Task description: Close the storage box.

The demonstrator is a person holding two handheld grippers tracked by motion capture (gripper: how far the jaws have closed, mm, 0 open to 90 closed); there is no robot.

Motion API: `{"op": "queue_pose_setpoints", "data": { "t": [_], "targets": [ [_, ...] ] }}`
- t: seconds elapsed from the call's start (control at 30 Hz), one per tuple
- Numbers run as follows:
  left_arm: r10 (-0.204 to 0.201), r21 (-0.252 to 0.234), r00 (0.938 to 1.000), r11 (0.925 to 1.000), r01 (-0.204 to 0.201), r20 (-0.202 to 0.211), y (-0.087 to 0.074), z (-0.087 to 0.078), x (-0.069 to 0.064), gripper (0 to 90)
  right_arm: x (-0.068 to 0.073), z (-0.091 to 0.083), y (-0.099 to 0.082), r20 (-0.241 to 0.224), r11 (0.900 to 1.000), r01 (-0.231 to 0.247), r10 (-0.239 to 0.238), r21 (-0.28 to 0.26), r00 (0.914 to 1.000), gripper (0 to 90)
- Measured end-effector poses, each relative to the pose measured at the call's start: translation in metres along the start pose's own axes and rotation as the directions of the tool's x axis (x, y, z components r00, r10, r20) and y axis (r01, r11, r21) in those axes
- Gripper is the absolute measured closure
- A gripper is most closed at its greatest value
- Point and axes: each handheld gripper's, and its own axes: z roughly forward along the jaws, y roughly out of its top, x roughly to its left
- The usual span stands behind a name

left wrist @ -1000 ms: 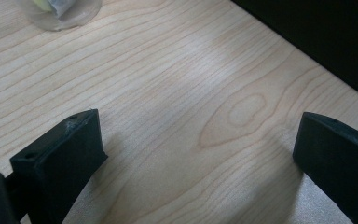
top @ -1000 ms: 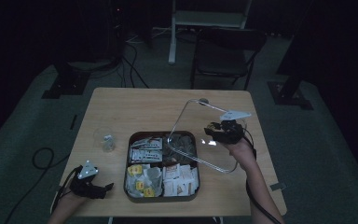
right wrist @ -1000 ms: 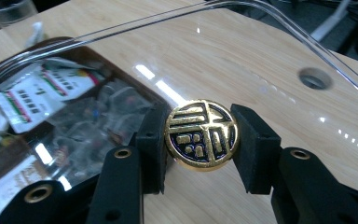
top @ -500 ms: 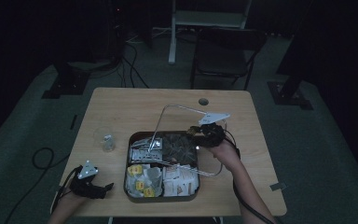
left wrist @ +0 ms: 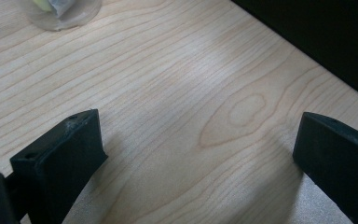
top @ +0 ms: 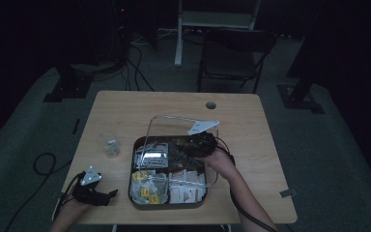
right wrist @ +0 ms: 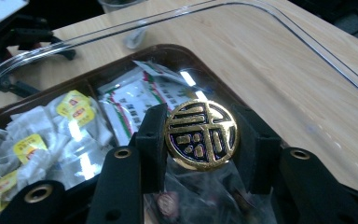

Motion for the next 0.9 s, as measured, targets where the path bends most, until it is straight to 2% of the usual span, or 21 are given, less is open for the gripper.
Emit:
{"op": "queue_pose_setpoints", "data": {
  "t": [0.07, 0.17, 0.6, 0.9],
  "targets": [
    [0.000, 0.000, 1.0000, 1.0000, 0.000, 0.000, 0.000, 0.000, 0.000, 2.3, 0.002, 0.002, 0.001, -0.007, 1.0000, 0.005, -0.005, 0.001, 1.0000, 58.4],
    [0.001, 0.000, 1.0000, 1.0000, -0.001, -0.001, 0.000, 0.000, 0.000, 2.3, 0.014, 0.013, 0.004, -0.041, 0.9990, 0.039, -0.039, 0.020, 0.9984, 58.4],
    [0.002, 0.000, 1.0000, 1.0000, -0.002, -0.001, 0.000, 0.000, 0.000, 2.3, 0.032, 0.037, 0.001, -0.102, 0.9939, 0.088, -0.081, 0.067, 0.9915, 58.4],
    [0.001, 0.000, 1.0000, 1.0000, -0.001, 0.000, 0.000, 0.000, 0.000, 2.3, 0.037, 0.047, -0.007, -0.122, 0.9927, 0.091, -0.081, 0.079, 0.9892, 58.4]
  ]
}}
